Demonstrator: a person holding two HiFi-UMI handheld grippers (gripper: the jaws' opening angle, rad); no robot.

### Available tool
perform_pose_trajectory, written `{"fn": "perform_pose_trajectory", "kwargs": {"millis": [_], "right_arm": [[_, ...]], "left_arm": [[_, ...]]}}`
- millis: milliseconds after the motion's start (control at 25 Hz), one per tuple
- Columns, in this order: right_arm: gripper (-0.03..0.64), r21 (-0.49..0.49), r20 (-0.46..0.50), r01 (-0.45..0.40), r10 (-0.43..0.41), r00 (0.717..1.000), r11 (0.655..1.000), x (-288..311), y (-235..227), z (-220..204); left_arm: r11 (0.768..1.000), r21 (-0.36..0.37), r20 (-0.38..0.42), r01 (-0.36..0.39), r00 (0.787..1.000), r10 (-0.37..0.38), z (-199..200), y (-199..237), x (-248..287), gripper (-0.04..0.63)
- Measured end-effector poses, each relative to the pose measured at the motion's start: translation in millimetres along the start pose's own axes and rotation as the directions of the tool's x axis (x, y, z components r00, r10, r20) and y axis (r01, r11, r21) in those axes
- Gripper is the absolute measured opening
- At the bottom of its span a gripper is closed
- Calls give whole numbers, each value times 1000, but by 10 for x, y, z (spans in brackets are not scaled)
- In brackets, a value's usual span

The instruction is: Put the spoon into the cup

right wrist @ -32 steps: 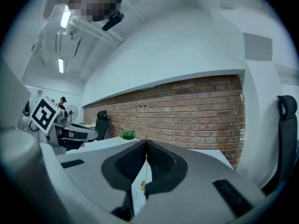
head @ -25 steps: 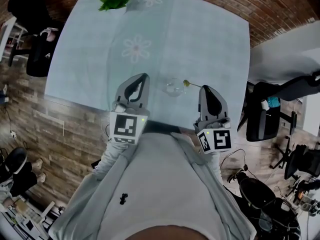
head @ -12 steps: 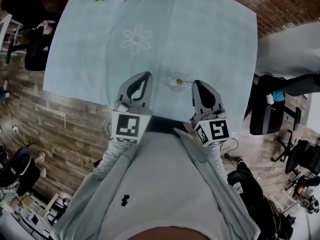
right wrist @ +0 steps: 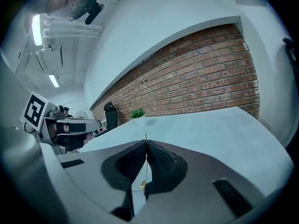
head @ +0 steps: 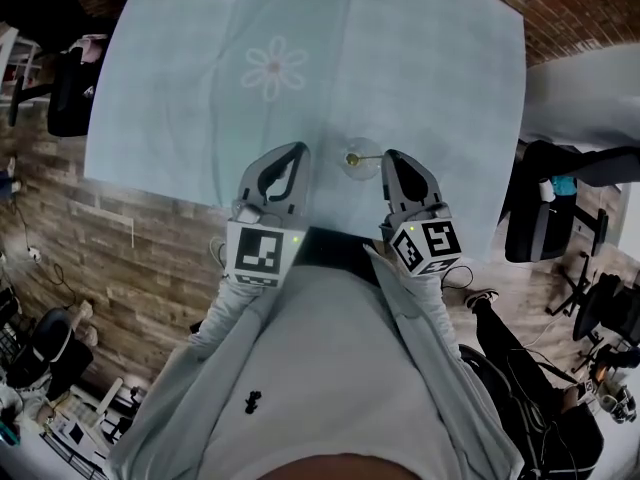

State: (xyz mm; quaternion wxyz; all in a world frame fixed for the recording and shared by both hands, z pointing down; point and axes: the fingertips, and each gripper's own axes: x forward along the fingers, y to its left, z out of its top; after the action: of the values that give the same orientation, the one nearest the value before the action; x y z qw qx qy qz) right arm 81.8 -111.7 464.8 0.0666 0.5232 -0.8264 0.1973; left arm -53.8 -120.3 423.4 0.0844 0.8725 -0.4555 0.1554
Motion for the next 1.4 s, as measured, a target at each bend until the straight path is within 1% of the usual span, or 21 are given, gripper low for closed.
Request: {"fn": "perform_pose_trajectory", "kwargs": {"millis": [200,400,640,920,1400], "right_arm": [[20,6,-25,-5,5,1000,1000,76,8,-121],[20,6,-32,-2,2,999,1000,131,9,-181],[20,0,-70,-24,24,997,1000,190,4,-252],[20,-22,-74,-5,4,997,1000,201,-24,-283],[22,-37,-95,7,-11,995,999,206,-83,-338]], "left_arm": [[1000,14,0,7,1000,-7,-39,14,-8,18],[1000,9,-4,0,1000,0,-69,51,-43,18],[1000,9,-8,-8,1000,8,-104,73,-77,18],[1000,4,-6,-9,1000,9,-114,66,-87,18],[1000,10,-9,11,1000,-11,-108,18,-67,18]]}}
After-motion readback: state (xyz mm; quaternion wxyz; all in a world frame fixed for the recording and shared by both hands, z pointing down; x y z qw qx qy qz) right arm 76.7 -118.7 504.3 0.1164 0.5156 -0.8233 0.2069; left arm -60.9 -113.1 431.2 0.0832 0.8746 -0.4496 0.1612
